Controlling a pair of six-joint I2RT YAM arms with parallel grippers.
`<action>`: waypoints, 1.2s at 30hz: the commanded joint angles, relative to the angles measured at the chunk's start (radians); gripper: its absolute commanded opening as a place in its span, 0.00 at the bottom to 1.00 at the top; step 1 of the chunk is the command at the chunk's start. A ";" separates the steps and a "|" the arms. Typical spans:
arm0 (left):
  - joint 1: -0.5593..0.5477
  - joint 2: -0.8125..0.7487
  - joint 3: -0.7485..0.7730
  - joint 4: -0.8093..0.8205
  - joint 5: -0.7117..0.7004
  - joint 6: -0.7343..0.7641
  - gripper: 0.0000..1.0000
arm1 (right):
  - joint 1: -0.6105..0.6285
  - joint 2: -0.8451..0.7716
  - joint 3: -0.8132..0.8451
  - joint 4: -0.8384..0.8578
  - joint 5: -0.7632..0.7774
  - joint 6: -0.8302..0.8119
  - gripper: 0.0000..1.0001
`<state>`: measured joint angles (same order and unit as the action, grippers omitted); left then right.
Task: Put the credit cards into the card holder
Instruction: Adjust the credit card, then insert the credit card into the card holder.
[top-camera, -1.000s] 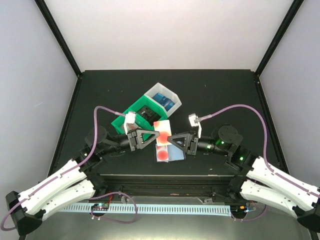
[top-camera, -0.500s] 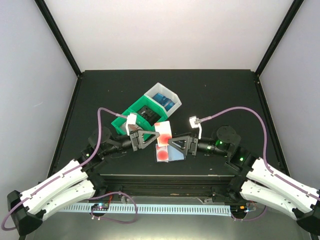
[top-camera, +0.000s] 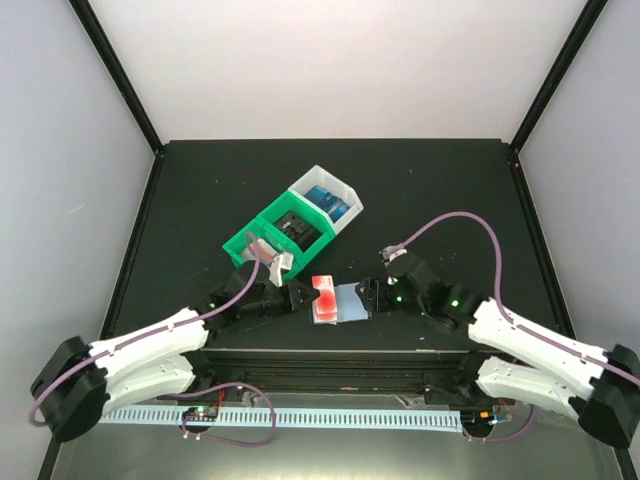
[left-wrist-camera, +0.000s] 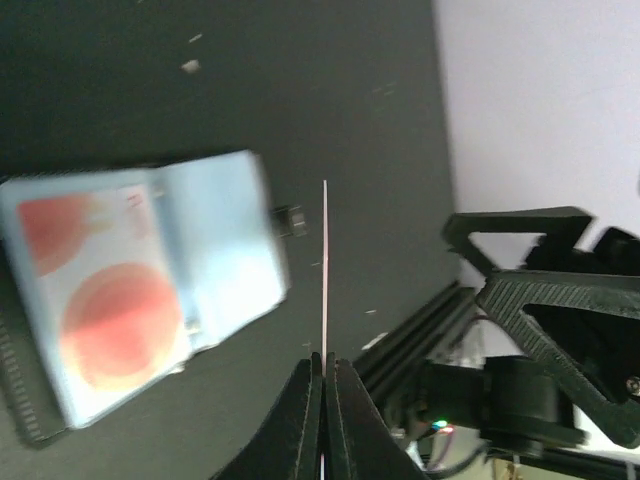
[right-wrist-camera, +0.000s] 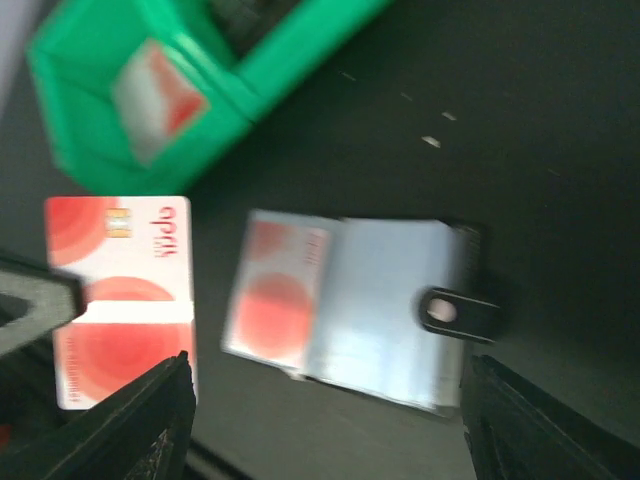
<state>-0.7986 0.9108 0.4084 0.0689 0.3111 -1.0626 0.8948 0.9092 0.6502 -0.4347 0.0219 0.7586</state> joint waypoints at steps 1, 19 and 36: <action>-0.010 0.126 -0.005 0.127 -0.022 -0.015 0.02 | -0.005 0.101 -0.002 -0.107 0.136 -0.085 0.73; -0.024 0.436 -0.051 0.364 -0.105 -0.069 0.02 | 0.013 0.518 0.030 0.019 0.083 -0.111 0.67; -0.022 0.413 -0.047 0.301 -0.068 -0.041 0.02 | 0.033 0.569 0.028 -0.036 0.125 -0.016 0.42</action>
<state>-0.8158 1.3018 0.3511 0.3328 0.2253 -1.1030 0.9253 1.4849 0.6987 -0.4332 0.1230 0.7136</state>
